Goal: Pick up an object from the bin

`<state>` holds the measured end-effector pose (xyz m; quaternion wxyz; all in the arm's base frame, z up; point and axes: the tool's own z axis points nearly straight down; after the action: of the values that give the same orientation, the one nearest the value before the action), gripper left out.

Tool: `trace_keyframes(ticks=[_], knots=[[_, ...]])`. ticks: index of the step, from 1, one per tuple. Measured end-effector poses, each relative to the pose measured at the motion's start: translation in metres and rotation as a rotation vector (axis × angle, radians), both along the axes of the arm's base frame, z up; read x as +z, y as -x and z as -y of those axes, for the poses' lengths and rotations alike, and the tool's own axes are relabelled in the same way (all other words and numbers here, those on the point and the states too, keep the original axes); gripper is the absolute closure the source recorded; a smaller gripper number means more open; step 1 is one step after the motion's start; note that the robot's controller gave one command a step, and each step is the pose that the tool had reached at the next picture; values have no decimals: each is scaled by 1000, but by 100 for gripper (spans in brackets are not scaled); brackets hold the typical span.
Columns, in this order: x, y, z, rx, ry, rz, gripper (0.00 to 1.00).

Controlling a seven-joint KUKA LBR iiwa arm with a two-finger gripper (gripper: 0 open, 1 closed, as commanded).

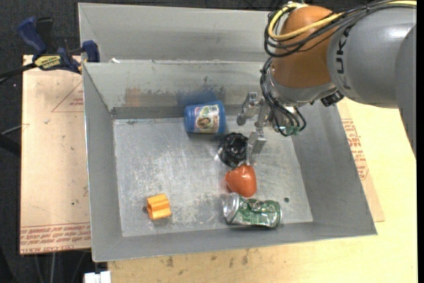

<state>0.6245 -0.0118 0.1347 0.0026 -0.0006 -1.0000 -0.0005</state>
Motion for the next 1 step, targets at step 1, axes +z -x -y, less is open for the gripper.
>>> trace_keyframes(ticks=[1], knots=[[4,-2,0,0,0,7,0]])
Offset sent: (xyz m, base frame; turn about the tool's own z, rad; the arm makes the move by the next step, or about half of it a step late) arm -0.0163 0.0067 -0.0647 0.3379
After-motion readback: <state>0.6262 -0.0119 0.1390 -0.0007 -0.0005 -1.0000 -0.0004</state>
